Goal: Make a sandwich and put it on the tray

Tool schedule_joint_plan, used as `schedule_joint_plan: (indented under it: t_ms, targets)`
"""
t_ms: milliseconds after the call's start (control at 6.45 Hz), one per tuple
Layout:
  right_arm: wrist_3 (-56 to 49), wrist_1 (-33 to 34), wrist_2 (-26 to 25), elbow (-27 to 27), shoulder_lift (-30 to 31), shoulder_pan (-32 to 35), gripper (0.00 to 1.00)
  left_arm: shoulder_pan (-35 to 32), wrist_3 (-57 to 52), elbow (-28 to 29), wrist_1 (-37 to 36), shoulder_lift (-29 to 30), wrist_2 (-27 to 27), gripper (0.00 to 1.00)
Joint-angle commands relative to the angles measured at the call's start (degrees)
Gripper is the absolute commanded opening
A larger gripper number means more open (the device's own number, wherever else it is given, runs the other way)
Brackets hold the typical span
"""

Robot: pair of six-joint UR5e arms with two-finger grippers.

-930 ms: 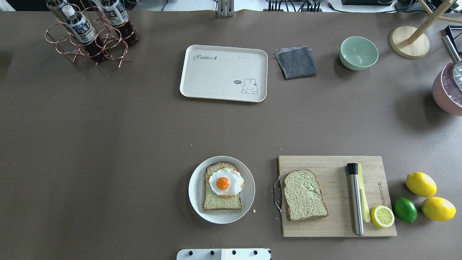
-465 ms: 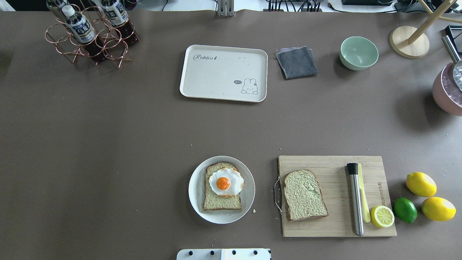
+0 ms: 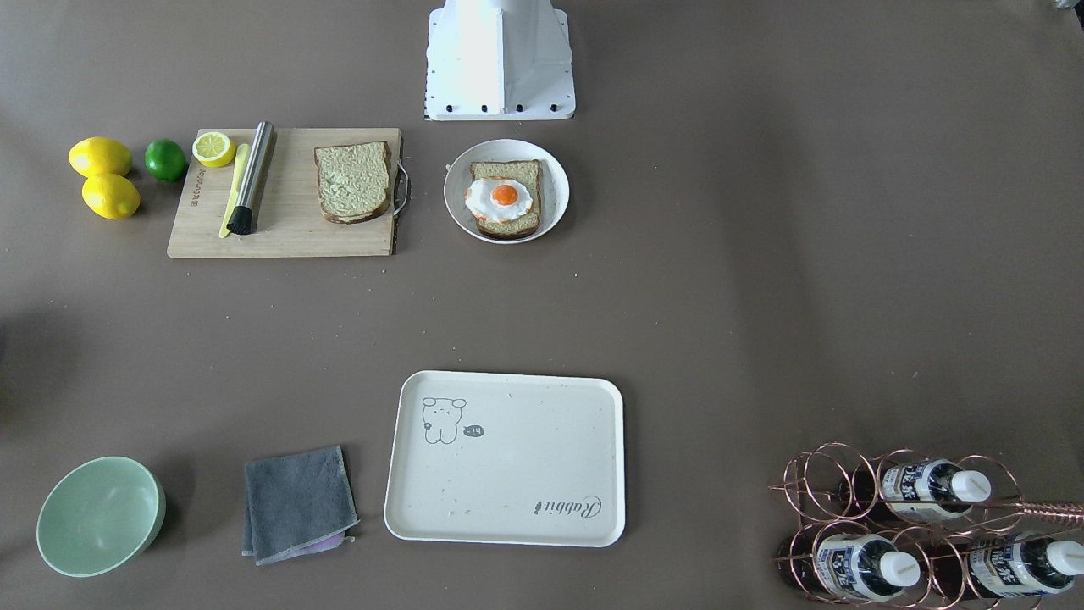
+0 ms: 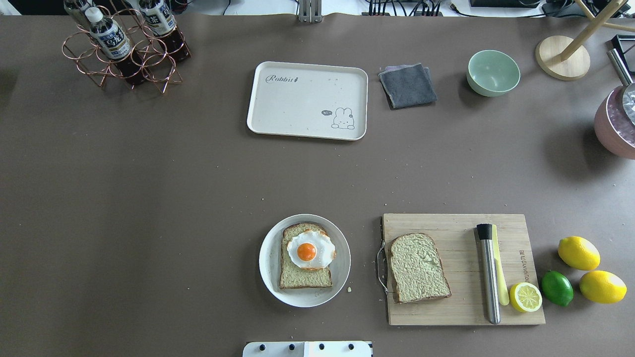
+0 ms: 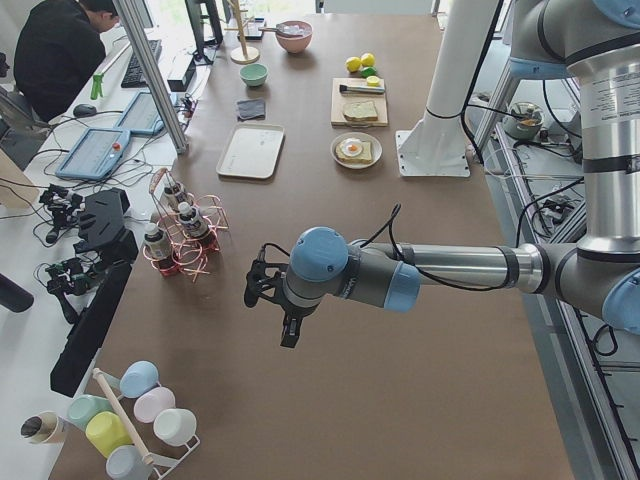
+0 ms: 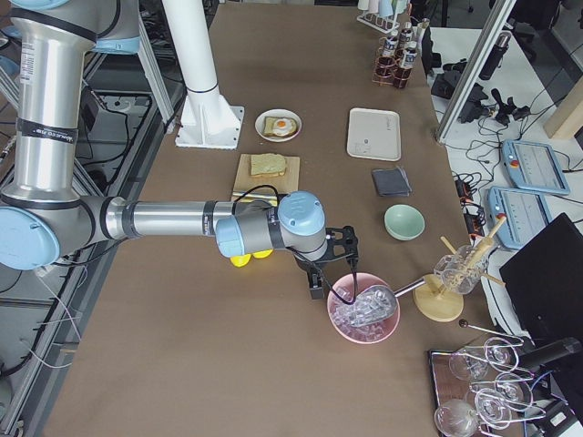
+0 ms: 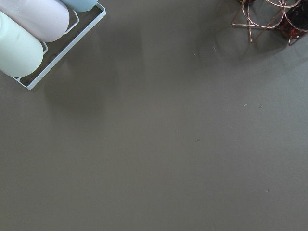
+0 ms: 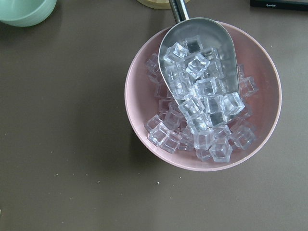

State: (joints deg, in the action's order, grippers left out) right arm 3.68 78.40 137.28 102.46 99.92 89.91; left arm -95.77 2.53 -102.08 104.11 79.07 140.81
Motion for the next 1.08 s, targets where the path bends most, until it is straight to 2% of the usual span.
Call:
schedule_joint_plan:
  t_ms: [0,310,465,775,930]
  targets:
    - [-0.3,0.0,0.1,0.0,0.0,0.0,1.0,0.0,0.0,-0.1,2.4,-1.3,0.4,0.98]
    - [-0.1,-0.1,0.3,0.1,0.0,0.0,1.0,1.3,0.5,-0.1,3.8,-1.2,1.2,0.98]
    - [0.4,-0.1,1.7,0.5,0.0,0.0,1.0,3.4,7.5,-0.8,5.4,-0.5,1.4,0.98]
    - [4.1,-6.4,7.2,0.7,-0.1,-2.7,1.0,13.7,32.4,-0.5,22.7,-0.1,0.5,0.98]
    - [14.8,-12.9,7.4,0.9,-0.4,-6.6,1.0,17.5,40.5,-0.8,27.6,0.6,-2.9,0.98]
